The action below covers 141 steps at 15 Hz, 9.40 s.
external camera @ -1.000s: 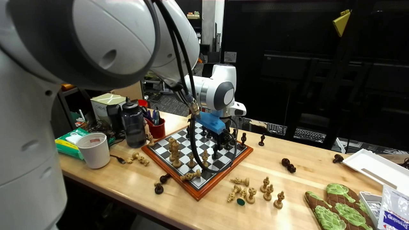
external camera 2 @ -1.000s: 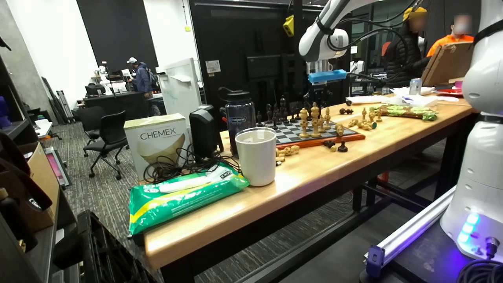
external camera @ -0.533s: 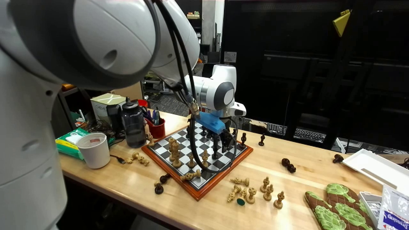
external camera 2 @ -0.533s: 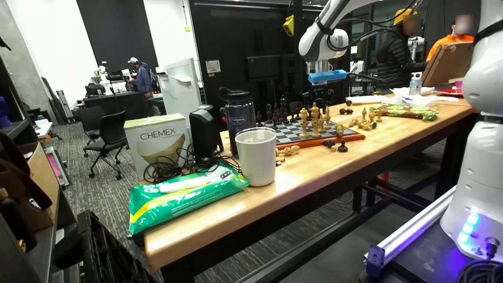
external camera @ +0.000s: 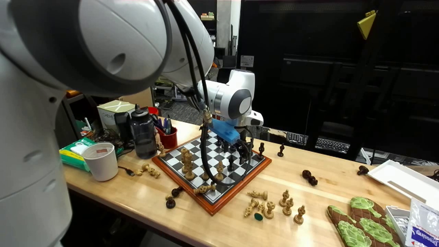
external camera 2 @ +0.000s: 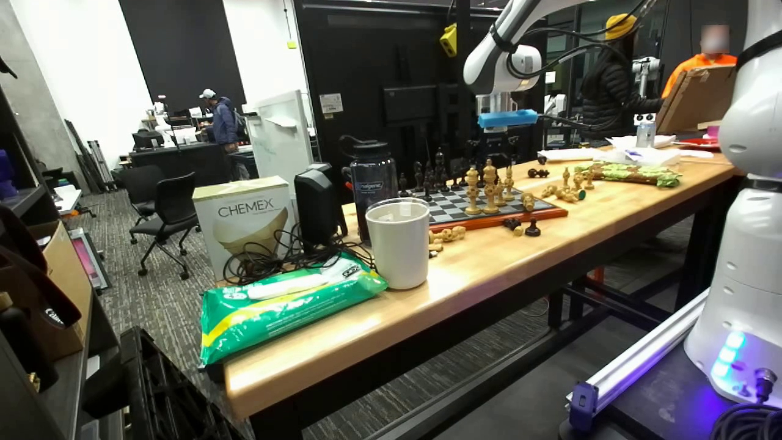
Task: Remove a chess piece from the chessboard
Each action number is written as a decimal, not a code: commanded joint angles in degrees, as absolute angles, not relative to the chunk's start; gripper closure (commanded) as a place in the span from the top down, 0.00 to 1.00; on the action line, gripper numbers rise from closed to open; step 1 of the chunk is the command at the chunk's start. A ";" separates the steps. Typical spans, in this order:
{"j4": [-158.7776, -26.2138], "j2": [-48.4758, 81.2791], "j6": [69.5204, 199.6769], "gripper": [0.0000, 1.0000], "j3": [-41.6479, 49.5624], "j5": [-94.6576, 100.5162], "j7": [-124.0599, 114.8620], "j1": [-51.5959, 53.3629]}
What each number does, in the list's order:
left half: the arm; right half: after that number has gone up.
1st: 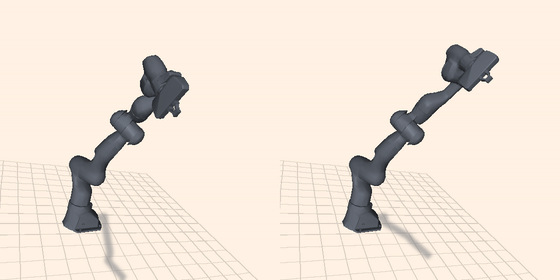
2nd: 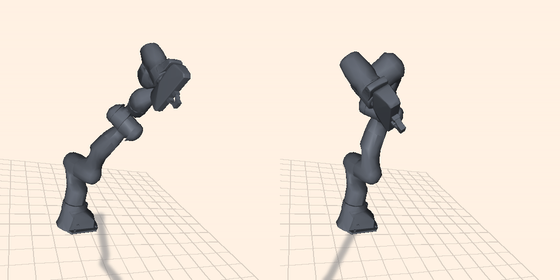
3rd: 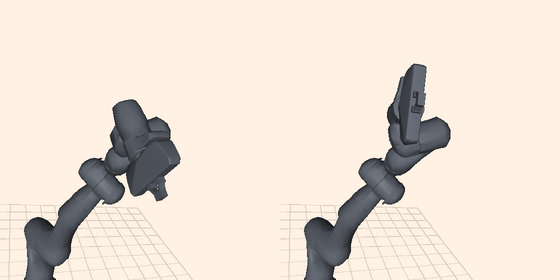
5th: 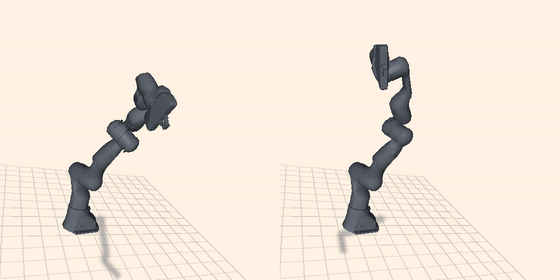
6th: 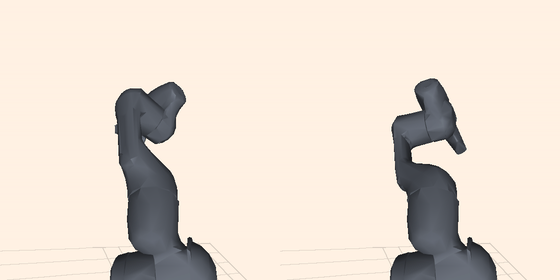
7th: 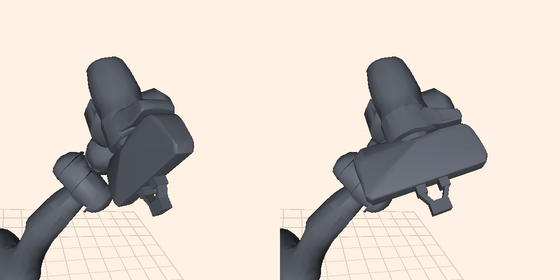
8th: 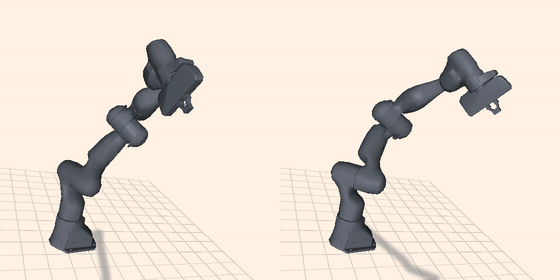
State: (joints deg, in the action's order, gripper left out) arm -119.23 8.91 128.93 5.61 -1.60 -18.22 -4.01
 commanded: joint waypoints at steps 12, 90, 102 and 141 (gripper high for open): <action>-121.49 7.17 128.29 0.90 5.47 -3.15 -17.62 -3.84; -94.70 25.28 118.98 0.98 3.74 -8.72 -2.93 -6.25; -94.50 25.29 118.56 1.00 3.70 -8.70 -3.09 -6.22; -94.67 24.06 118.00 0.43 3.91 -7.05 -3.95 -5.11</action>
